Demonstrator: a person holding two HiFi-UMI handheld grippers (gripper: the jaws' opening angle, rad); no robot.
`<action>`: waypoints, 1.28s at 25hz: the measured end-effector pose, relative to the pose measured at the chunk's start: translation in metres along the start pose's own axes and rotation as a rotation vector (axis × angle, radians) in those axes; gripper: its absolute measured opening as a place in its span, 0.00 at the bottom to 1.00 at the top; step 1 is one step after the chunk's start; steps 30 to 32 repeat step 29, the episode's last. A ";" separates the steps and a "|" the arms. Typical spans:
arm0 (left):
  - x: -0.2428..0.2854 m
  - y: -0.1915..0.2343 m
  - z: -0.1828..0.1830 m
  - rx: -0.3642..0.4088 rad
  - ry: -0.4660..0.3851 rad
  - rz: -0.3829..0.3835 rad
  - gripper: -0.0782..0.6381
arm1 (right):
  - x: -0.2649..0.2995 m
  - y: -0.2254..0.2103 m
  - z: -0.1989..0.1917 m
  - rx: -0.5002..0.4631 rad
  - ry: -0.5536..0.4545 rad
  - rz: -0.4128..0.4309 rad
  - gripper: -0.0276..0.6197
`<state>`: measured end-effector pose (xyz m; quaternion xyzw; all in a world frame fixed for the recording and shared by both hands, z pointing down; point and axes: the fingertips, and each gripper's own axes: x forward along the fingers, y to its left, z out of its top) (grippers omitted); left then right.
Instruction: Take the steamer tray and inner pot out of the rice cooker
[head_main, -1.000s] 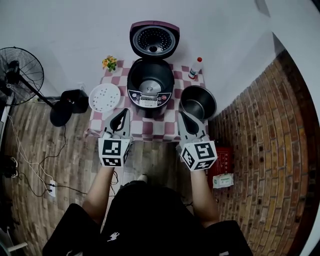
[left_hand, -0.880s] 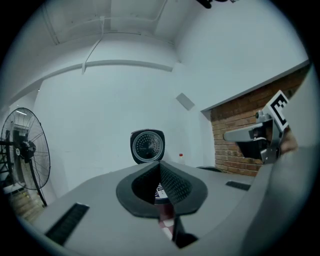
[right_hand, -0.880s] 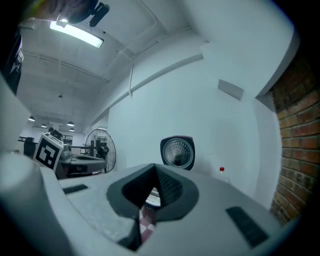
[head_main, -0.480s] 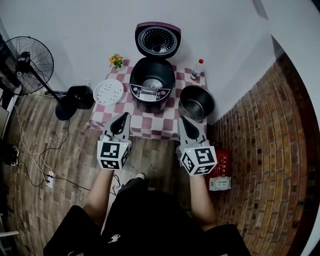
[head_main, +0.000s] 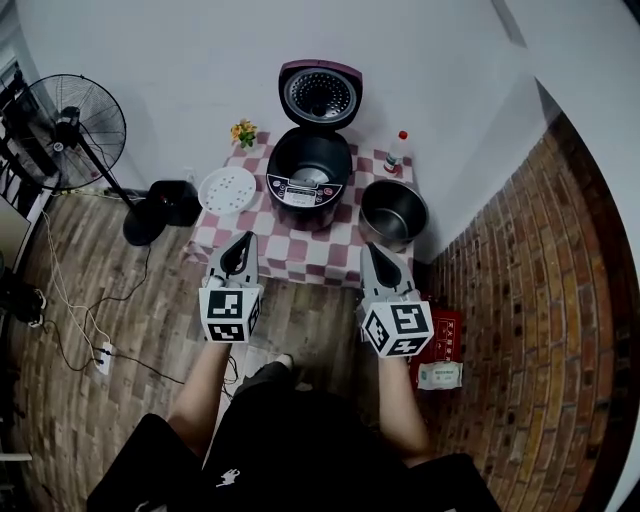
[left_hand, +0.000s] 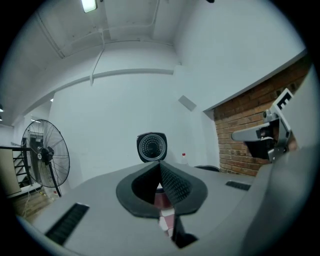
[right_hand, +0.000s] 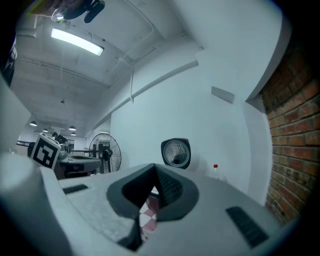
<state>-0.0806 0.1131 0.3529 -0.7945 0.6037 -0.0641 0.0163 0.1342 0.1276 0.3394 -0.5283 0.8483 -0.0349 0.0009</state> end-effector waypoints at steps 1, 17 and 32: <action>-0.002 0.001 0.000 -0.003 0.000 0.006 0.11 | -0.002 0.001 0.001 0.000 -0.002 0.002 0.05; -0.020 -0.006 0.000 -0.019 -0.010 0.012 0.11 | -0.018 0.003 0.000 -0.005 -0.013 0.004 0.05; -0.010 -0.010 -0.008 -0.031 0.018 0.001 0.11 | -0.011 -0.005 -0.006 -0.017 0.002 0.002 0.05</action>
